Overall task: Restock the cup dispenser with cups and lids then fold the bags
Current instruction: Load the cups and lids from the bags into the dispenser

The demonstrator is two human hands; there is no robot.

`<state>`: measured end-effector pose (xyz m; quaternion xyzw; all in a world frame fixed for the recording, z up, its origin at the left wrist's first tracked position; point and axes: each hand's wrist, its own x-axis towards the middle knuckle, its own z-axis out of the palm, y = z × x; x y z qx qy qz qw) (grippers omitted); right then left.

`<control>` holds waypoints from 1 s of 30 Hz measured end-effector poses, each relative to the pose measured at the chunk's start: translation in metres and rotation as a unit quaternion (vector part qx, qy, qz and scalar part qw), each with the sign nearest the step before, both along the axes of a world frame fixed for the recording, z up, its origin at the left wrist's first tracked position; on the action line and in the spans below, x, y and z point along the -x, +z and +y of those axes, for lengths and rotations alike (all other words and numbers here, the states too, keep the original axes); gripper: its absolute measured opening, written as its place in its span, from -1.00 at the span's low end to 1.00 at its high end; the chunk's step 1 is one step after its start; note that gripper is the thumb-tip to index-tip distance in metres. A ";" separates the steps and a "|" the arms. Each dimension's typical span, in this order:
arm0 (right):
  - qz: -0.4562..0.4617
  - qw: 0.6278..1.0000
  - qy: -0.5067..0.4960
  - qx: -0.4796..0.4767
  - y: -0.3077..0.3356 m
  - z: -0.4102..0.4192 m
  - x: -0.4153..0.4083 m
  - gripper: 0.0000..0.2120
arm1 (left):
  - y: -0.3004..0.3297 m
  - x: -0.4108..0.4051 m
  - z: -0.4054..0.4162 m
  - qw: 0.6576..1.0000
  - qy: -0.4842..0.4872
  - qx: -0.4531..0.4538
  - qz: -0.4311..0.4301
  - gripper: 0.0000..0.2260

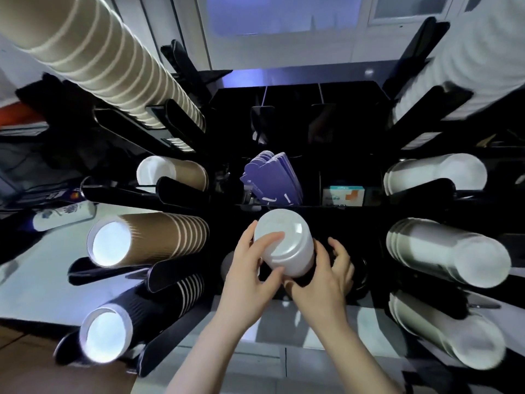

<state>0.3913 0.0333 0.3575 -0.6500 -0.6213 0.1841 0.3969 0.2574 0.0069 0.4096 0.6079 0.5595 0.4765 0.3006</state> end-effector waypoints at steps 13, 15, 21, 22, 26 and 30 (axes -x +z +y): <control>0.021 0.996 0.088 -0.001 0.000 -0.001 -0.012 0.00 | -0.020 -0.010 0.001 0.975 0.010 -0.009 0.221 -0.50; 0.033 0.995 0.098 -0.010 0.003 -0.003 -0.013 -0.02 | -0.021 -0.008 0.003 0.971 0.013 -0.015 0.240 -0.51; -0.044 0.987 0.140 -0.066 0.011 -0.006 -0.015 -0.35 | -0.022 -0.004 0.001 0.972 0.036 -0.016 0.234 -0.54; -0.049 0.988 0.133 -0.068 0.011 -0.005 -0.015 -0.40 | -0.022 -0.004 0.001 0.971 0.033 -0.016 0.236 -0.54; -0.061 0.990 0.112 -0.065 0.016 -0.005 -0.011 -0.44 | -0.019 0.002 0.001 0.966 -0.006 -0.004 0.257 -0.52; -0.080 0.990 0.111 -0.042 0.023 -0.008 -0.007 -0.42 | -0.015 0.009 -0.003 0.958 -0.043 0.005 0.285 -0.42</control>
